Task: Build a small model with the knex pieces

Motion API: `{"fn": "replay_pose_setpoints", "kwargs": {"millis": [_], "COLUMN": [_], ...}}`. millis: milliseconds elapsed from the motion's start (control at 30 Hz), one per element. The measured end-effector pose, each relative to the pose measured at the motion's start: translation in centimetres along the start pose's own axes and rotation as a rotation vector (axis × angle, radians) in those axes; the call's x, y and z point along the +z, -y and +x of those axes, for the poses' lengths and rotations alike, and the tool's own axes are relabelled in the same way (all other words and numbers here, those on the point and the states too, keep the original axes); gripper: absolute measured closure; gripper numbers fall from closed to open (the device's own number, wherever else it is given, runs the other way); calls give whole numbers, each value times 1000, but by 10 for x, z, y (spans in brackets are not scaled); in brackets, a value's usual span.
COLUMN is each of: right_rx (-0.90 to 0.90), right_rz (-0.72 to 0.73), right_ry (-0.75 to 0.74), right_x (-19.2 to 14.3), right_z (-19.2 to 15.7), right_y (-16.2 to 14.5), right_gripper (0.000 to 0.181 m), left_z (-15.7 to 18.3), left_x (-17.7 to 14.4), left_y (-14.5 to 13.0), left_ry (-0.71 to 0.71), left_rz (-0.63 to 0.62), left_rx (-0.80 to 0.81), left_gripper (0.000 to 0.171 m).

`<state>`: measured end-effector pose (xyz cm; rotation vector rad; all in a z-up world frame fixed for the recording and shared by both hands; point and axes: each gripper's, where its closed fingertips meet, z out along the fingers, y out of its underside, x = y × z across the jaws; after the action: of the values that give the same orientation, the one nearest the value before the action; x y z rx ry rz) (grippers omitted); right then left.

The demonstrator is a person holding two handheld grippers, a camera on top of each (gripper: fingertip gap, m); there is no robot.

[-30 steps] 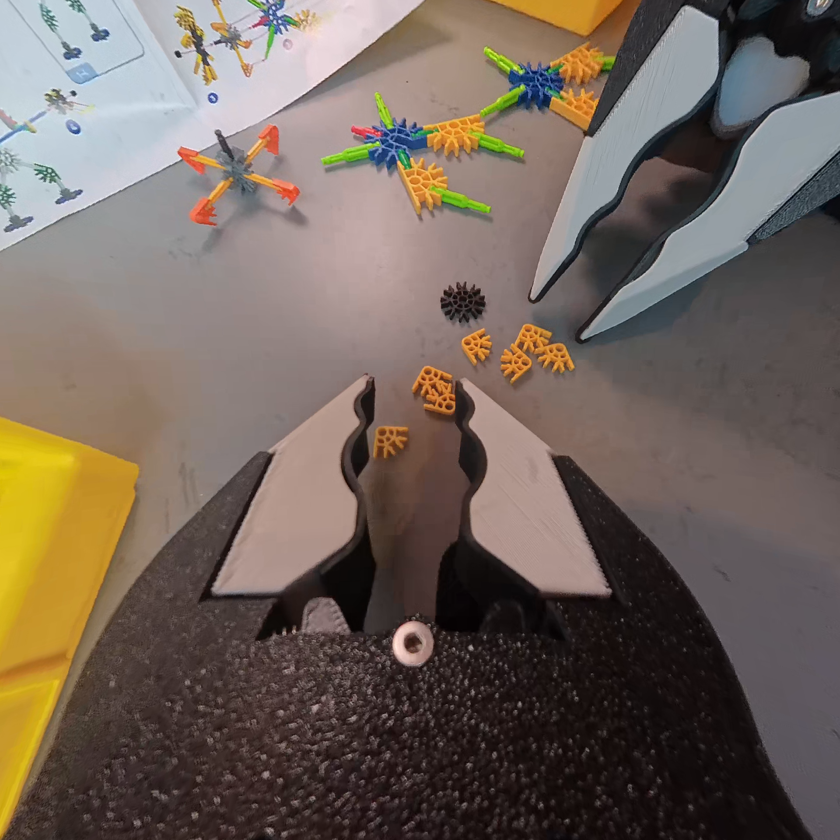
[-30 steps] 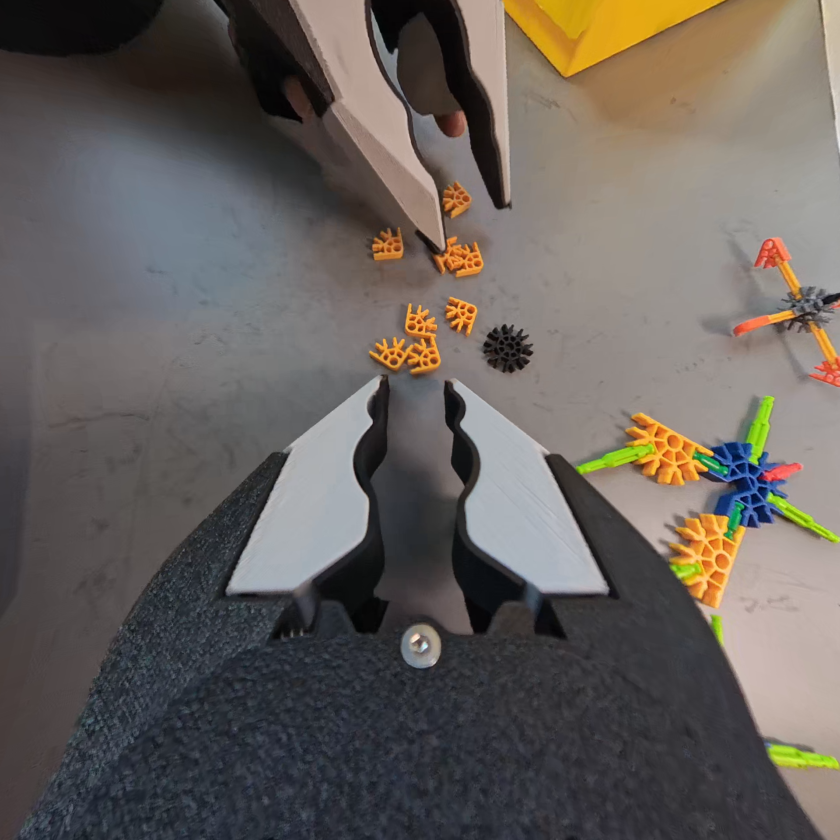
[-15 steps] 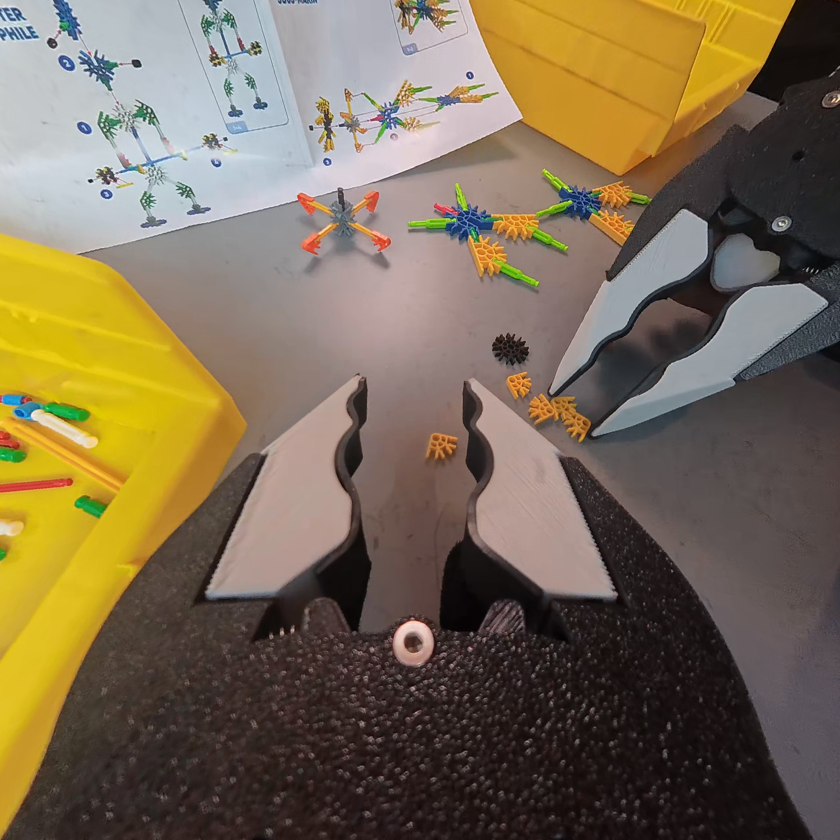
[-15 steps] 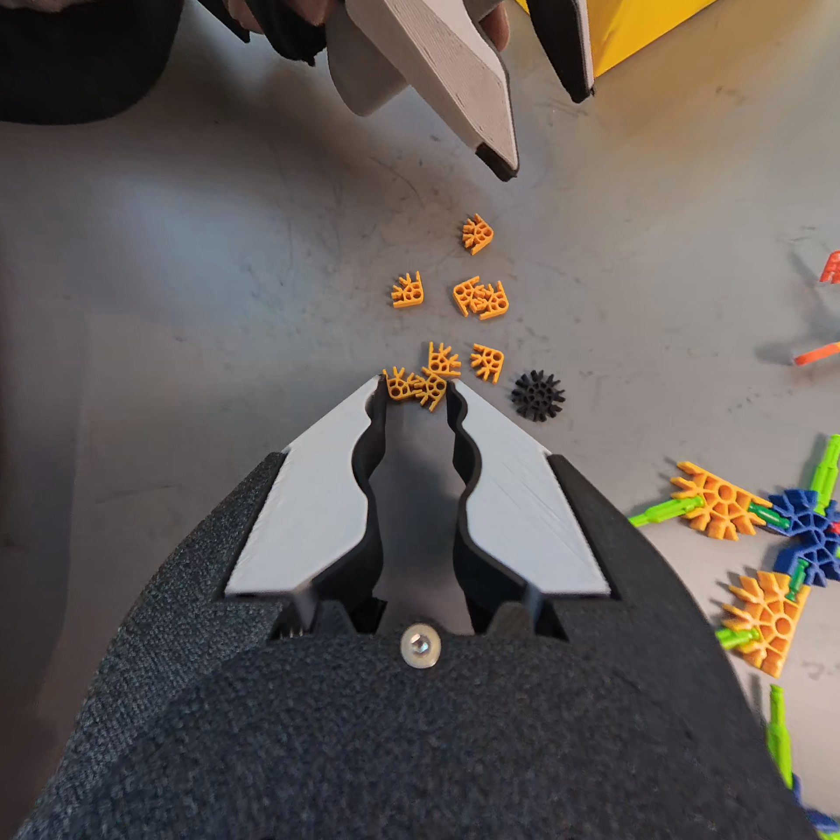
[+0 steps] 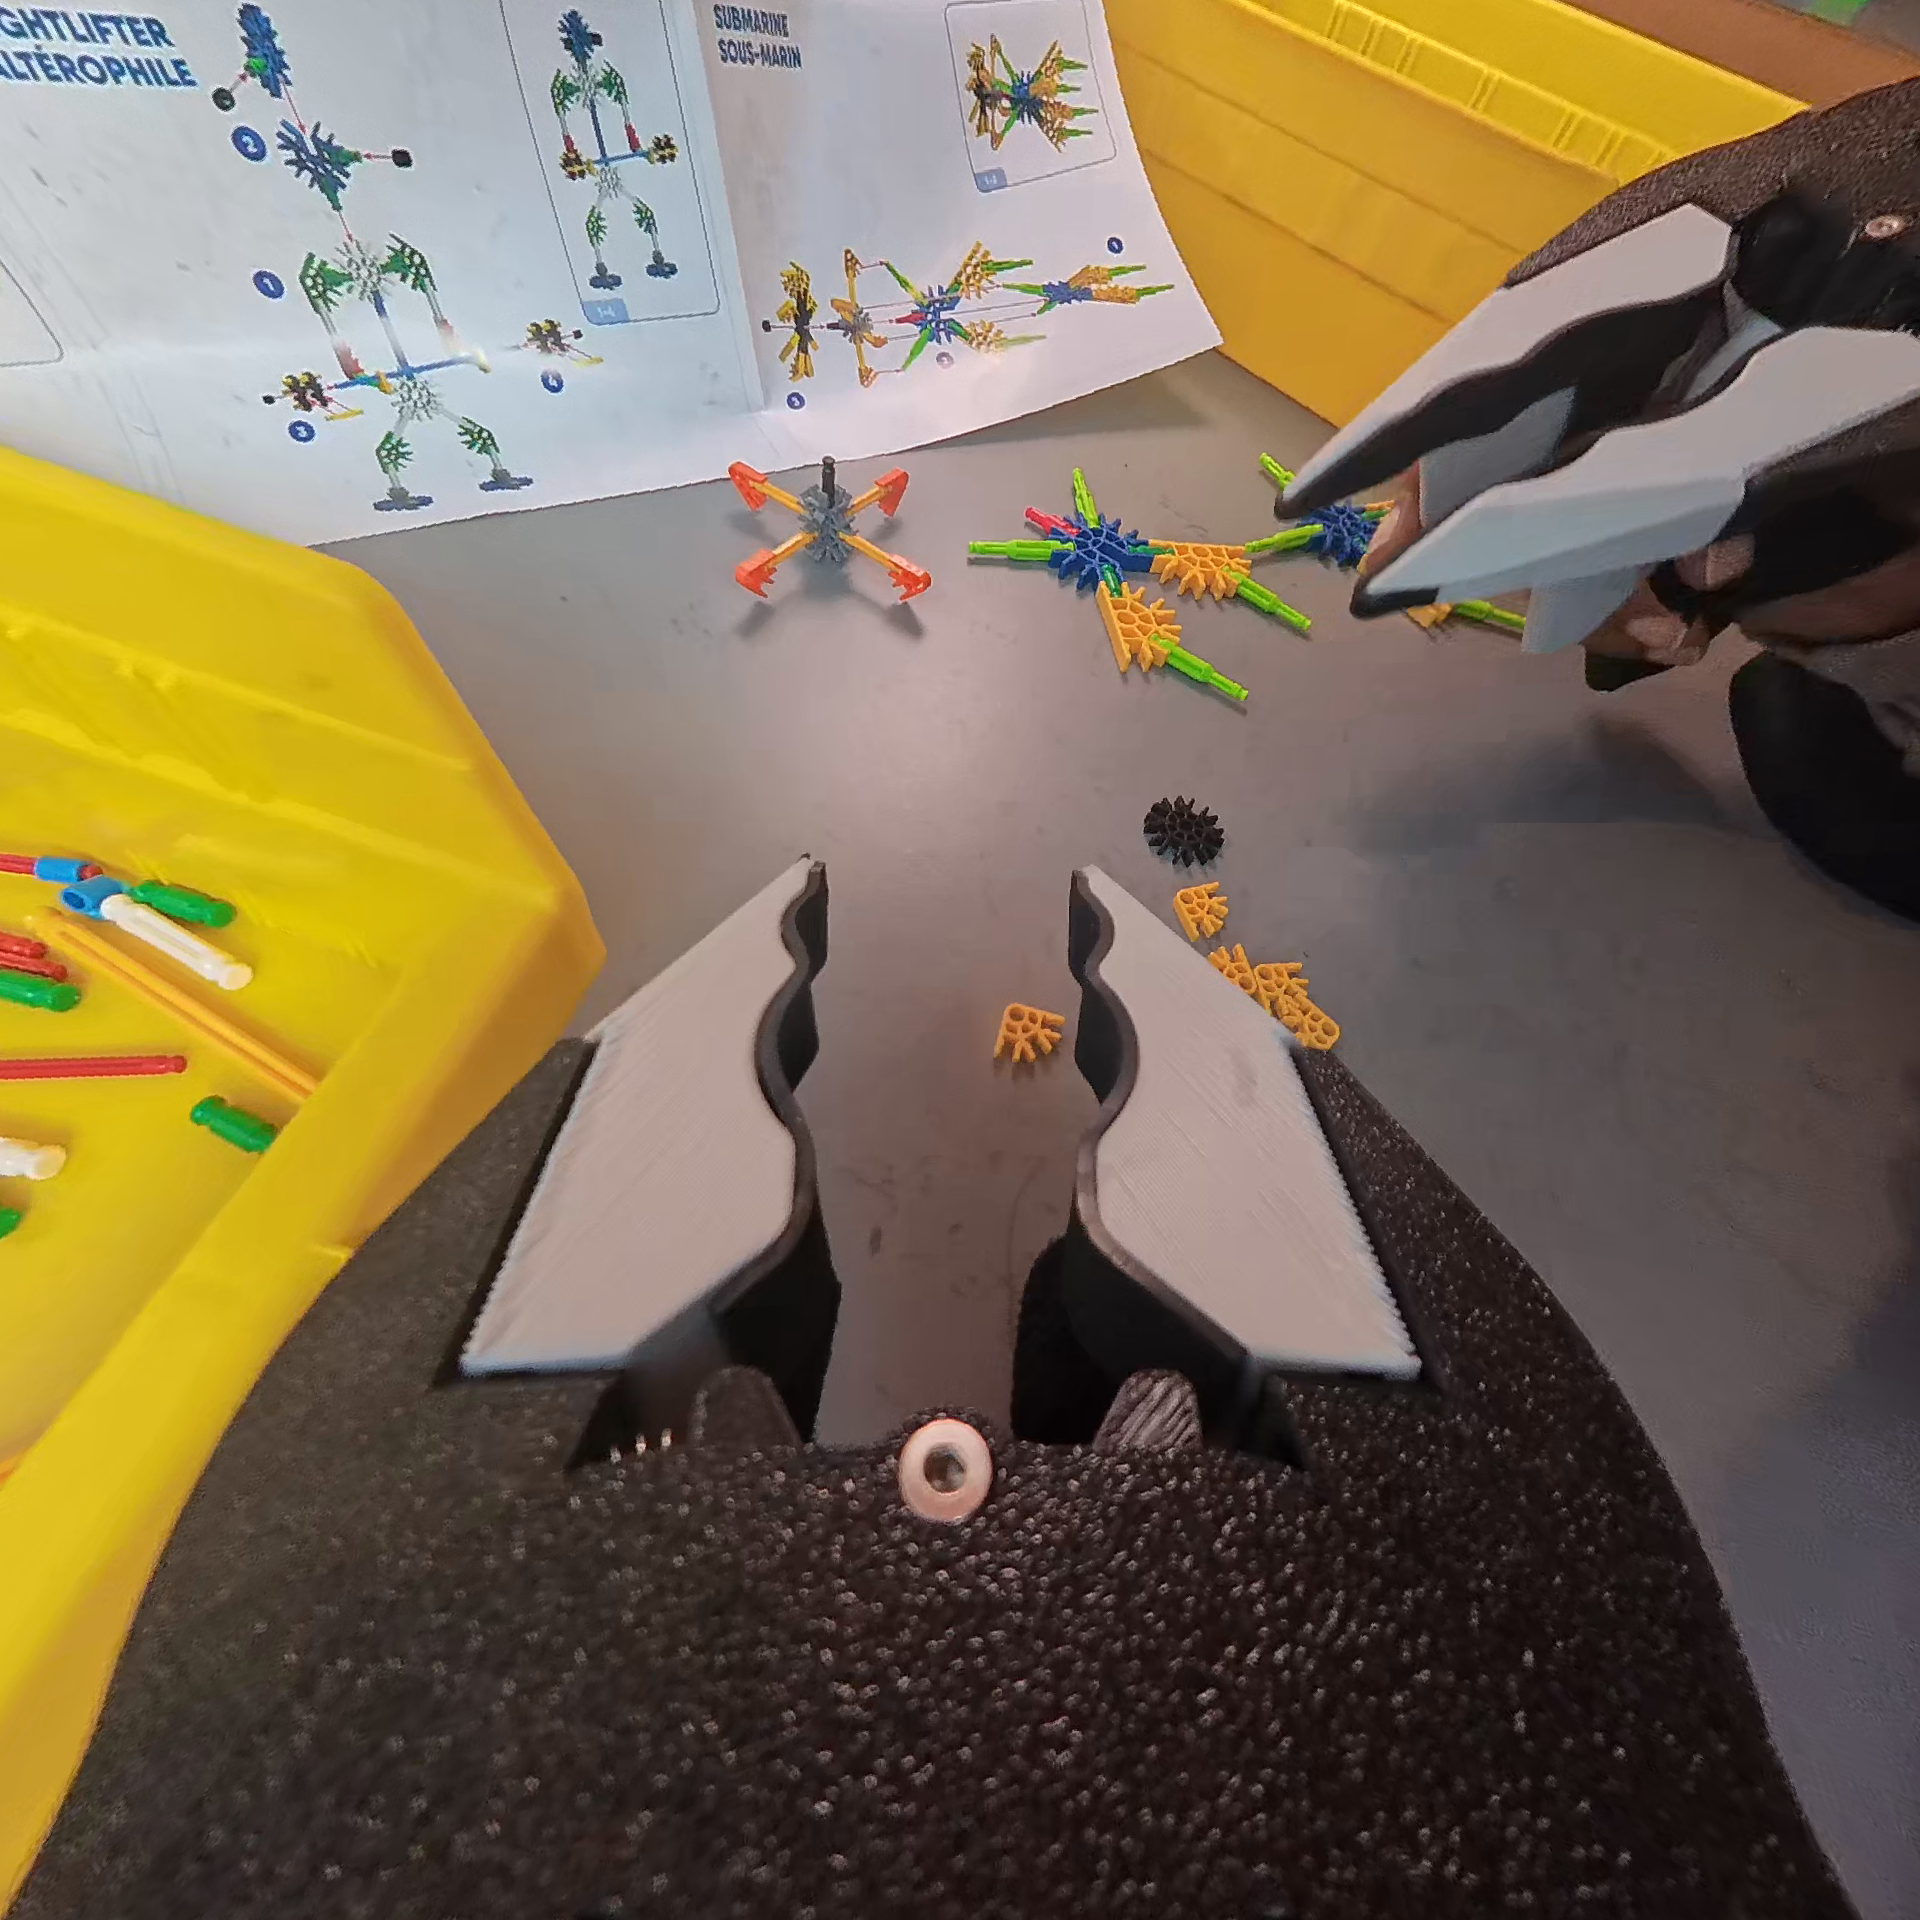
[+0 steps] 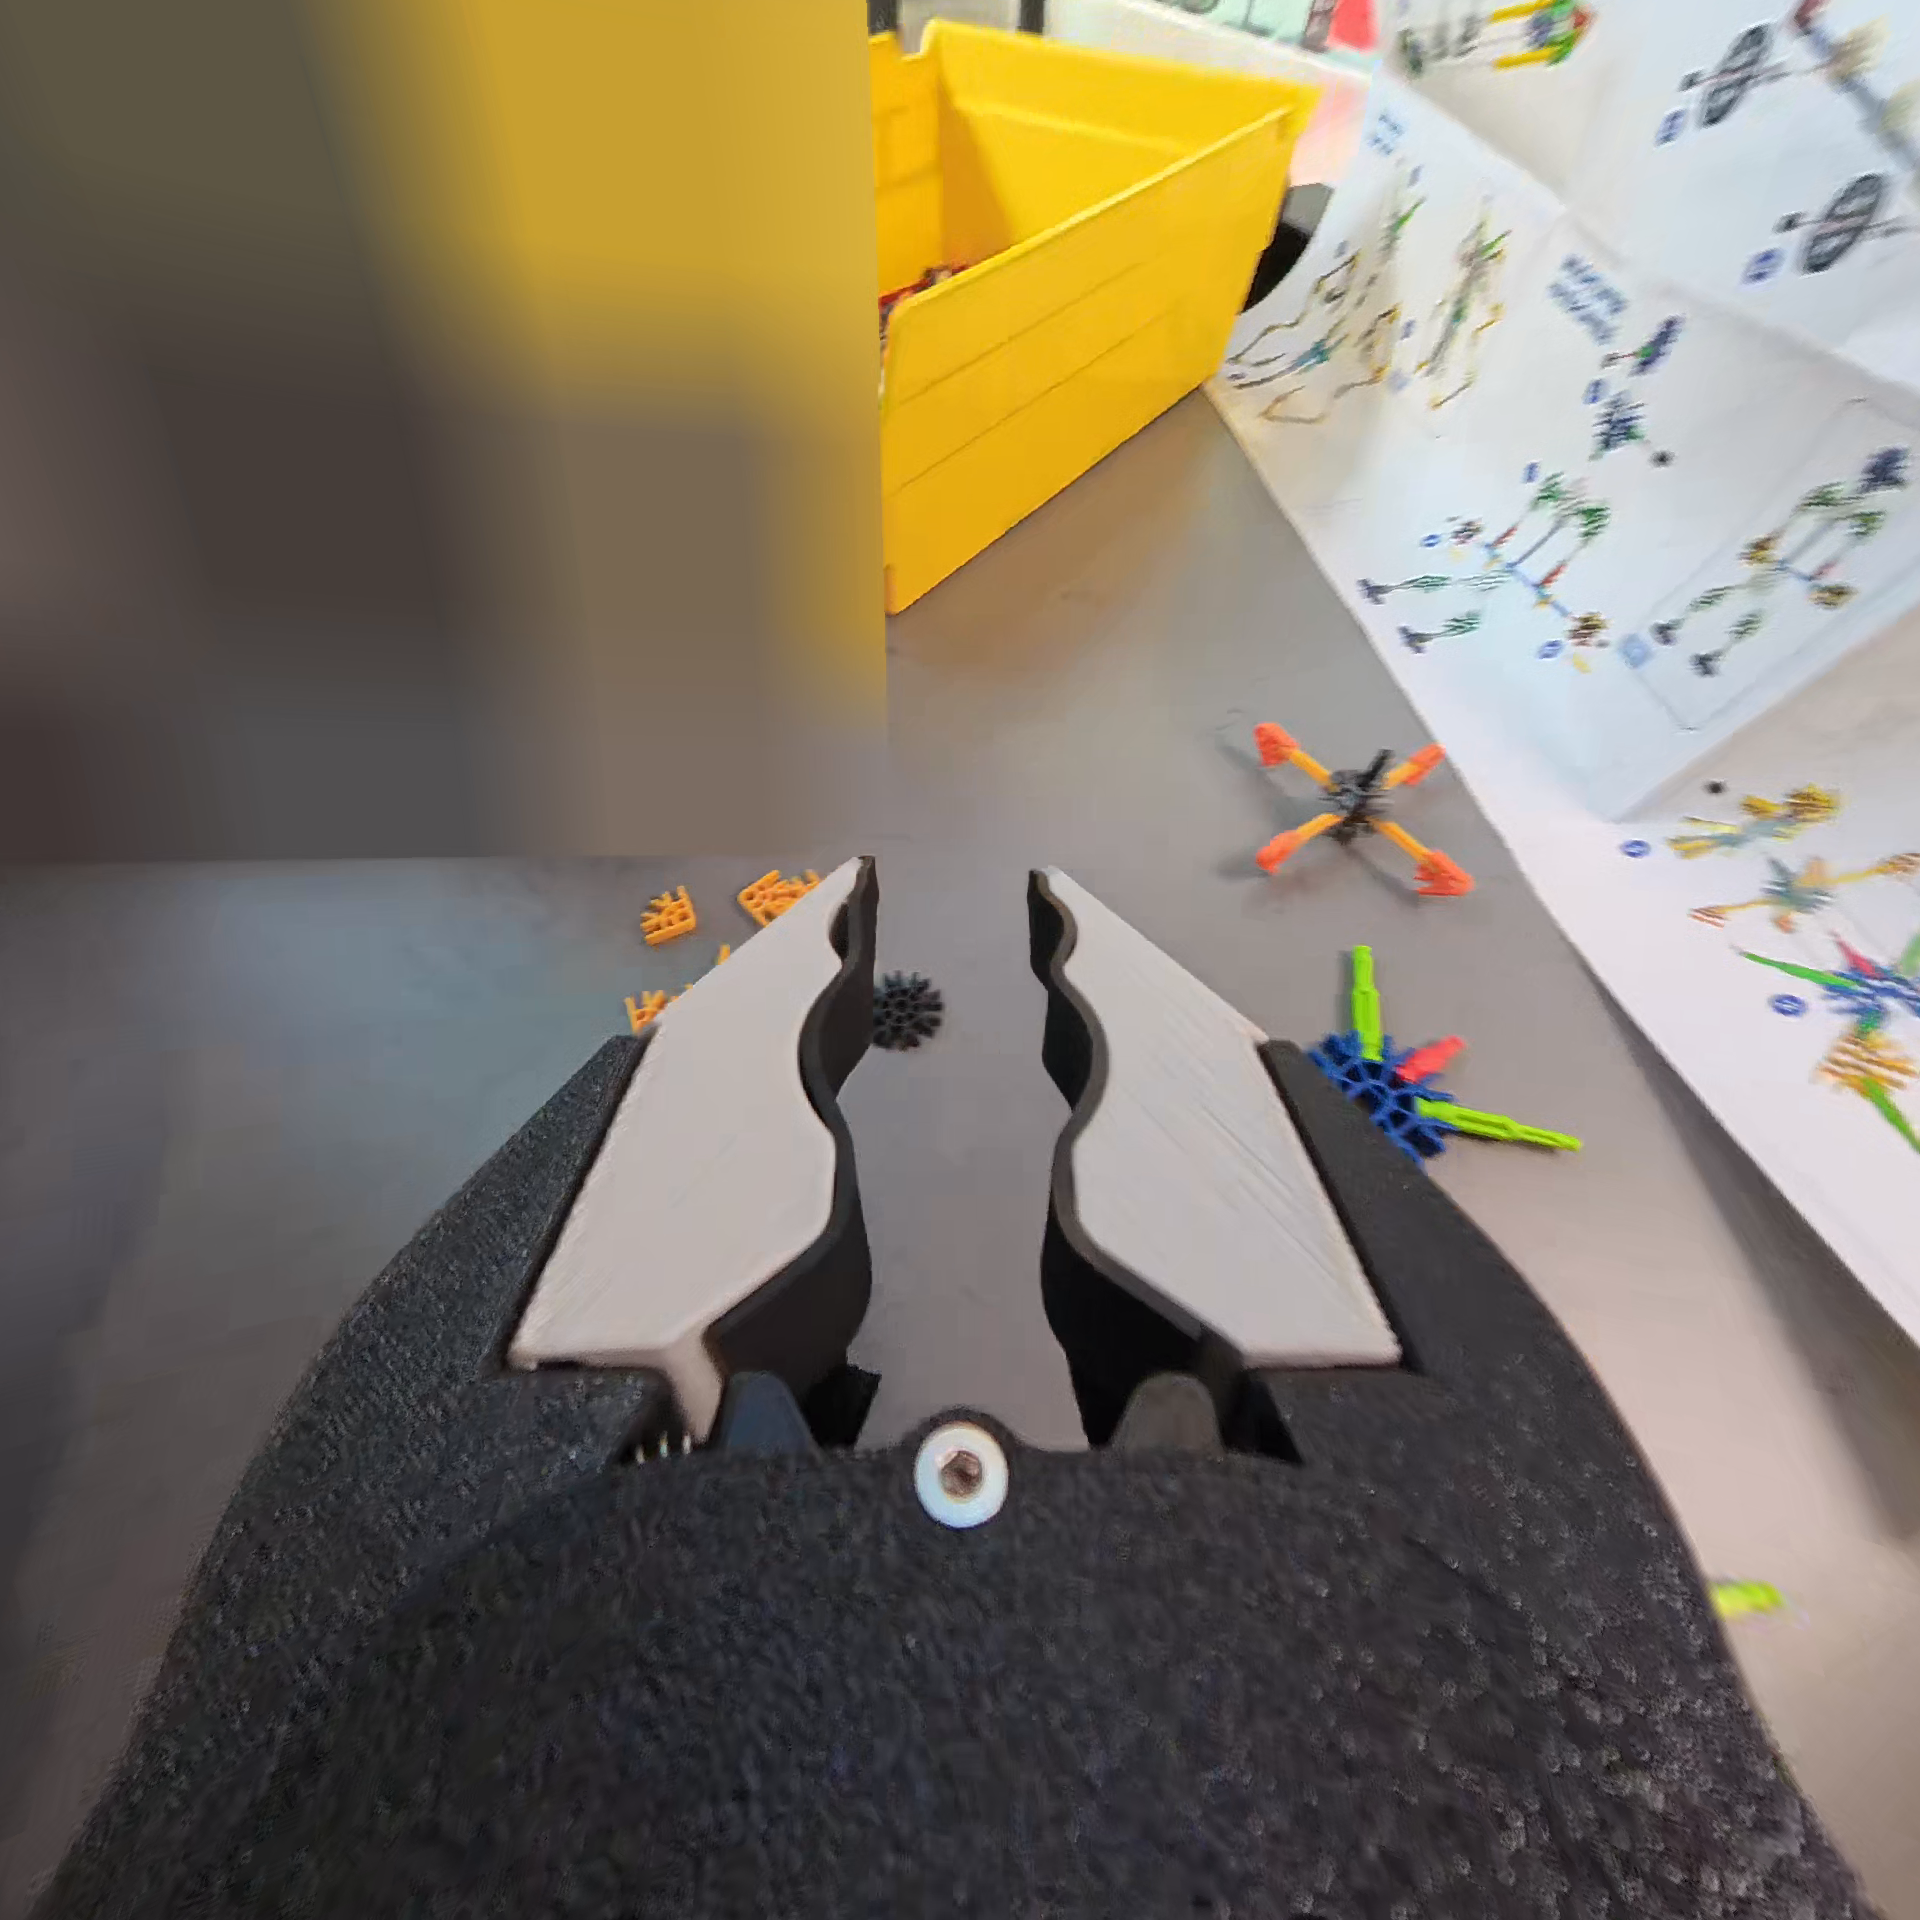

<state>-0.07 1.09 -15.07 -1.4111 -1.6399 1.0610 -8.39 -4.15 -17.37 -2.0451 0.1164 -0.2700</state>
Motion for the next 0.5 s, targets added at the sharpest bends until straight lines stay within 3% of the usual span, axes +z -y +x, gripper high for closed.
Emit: {"fn": "replay_pose_setpoints", "kwargs": {"millis": [233, 500], "right_rx": [87, 113], "right_rz": [181, 236], "right_ry": [-244, -304], "right_x": [-44, -54], "right_z": [62, 75], "right_y": [18, 22], "right_gripper": [153, 147], "left_z": [1, -1], "left_x": [0, -5], "left_y": [6, 17], "left_ry": [-2, 24], "left_rz": [47, 123], "left_rx": [16, 50], "left_gripper": [121, 121]}}
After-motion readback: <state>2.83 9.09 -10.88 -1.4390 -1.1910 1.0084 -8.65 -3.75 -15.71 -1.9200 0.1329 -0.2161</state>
